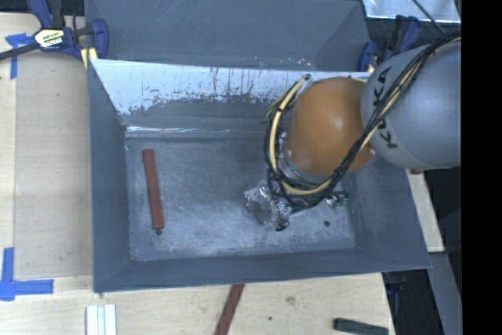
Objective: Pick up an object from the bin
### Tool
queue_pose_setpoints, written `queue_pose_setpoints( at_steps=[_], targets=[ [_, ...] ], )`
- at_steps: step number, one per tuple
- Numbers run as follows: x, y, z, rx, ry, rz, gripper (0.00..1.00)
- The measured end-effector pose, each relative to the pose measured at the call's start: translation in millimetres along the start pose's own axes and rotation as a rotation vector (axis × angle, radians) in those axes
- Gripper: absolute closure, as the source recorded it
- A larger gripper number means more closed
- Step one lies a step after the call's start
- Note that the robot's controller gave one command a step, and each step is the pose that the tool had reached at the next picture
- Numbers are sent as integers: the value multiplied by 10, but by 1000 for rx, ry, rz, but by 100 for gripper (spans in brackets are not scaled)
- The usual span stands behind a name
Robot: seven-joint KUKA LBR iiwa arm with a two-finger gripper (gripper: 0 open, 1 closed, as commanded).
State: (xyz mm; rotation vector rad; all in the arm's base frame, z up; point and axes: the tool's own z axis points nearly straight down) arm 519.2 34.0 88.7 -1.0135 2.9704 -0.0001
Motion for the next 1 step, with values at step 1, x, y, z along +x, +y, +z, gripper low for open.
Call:
queue_pose_setpoints(
  at_steps=[1],
  targets=[
    [-1, 1, 0, 0, 0, -1, 0]
  ],
)
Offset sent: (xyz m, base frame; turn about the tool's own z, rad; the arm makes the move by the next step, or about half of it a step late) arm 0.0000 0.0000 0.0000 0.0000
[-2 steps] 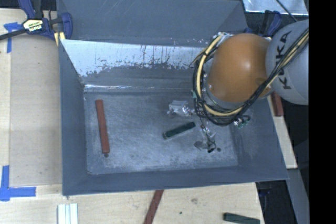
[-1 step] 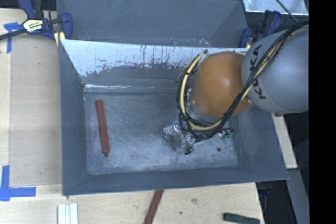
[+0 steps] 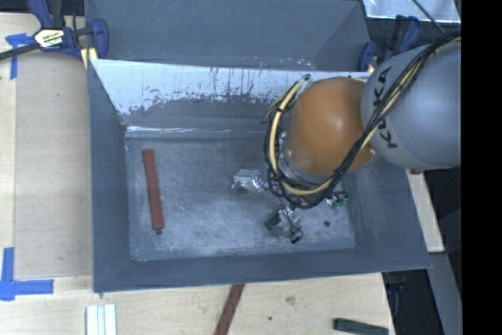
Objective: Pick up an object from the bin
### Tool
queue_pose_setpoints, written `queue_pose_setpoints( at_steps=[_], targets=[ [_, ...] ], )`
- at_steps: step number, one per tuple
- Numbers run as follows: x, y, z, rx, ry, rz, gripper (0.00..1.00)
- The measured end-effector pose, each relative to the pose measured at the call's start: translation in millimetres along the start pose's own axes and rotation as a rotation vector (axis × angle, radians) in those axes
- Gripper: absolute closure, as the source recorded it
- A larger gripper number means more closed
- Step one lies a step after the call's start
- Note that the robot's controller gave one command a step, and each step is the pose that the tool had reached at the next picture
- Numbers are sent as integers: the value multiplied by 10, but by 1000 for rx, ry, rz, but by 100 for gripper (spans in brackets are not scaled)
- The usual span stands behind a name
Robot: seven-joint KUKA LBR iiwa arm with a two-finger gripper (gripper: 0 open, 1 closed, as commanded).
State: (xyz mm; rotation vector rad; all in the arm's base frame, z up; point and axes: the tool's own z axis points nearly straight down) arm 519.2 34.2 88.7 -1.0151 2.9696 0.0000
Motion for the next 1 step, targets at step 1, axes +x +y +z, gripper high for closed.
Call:
queue_pose_setpoints(
  at_steps=[1],
  targets=[
    [0, 0, 0, 0, 0, 0, 0]
  ],
)
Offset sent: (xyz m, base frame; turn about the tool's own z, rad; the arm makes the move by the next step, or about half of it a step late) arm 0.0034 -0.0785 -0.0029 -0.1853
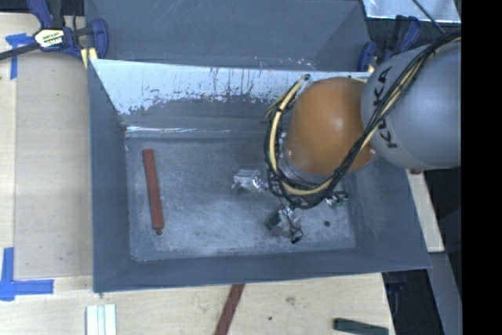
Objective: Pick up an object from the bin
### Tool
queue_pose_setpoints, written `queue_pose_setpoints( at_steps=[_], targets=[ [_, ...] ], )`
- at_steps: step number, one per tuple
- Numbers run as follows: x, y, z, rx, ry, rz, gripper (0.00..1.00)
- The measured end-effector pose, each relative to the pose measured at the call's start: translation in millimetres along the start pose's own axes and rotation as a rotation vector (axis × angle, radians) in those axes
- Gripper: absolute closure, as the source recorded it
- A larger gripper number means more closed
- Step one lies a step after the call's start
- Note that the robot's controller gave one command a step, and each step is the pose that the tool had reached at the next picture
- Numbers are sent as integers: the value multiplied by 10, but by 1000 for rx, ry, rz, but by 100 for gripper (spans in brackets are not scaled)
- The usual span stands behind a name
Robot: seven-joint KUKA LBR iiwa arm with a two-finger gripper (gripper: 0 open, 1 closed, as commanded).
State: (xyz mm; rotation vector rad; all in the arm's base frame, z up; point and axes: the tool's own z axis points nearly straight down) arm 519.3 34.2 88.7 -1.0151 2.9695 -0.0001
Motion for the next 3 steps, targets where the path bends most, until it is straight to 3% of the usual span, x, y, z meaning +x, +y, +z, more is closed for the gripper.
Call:
queue_pose_setpoints(
  at_steps=[1, 2, 3],
  targets=[
    [451, -650, 27, 1, -1, -183, 100],
    [450, -649, 27, 1, -1, -184, 0],
    [450, -649, 27, 1, -1, -184, 0]
  ],
)
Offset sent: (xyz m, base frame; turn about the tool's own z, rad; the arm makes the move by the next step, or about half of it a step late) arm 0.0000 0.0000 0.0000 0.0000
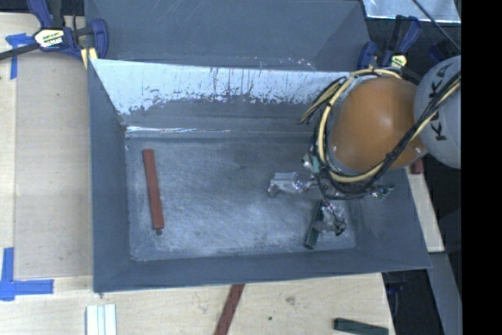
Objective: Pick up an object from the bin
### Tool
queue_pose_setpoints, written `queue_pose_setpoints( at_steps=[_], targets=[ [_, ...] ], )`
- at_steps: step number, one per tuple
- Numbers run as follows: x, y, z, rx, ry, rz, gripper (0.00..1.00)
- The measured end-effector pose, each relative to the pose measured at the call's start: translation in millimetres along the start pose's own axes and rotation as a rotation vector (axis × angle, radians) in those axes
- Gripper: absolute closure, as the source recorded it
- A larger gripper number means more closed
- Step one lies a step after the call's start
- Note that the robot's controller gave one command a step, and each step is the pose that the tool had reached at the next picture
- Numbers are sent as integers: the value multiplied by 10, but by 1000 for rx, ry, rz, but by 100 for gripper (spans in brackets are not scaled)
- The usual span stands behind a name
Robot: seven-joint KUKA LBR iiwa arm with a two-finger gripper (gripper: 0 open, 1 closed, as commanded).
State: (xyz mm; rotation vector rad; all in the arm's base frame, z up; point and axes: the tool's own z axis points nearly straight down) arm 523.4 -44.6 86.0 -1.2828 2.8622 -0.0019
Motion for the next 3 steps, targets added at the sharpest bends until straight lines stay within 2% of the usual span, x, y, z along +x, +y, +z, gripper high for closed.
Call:
queue_pose_setpoints(
  at_steps=[1, 2, 3],
  targets=[
    [-179, -178, -121, -4, 3, -66, 0],
    [-306, -380, -219, 9, -8, -172, 0],
    [139, -199, -7, -6, 4, -435, 0]
  ],
)
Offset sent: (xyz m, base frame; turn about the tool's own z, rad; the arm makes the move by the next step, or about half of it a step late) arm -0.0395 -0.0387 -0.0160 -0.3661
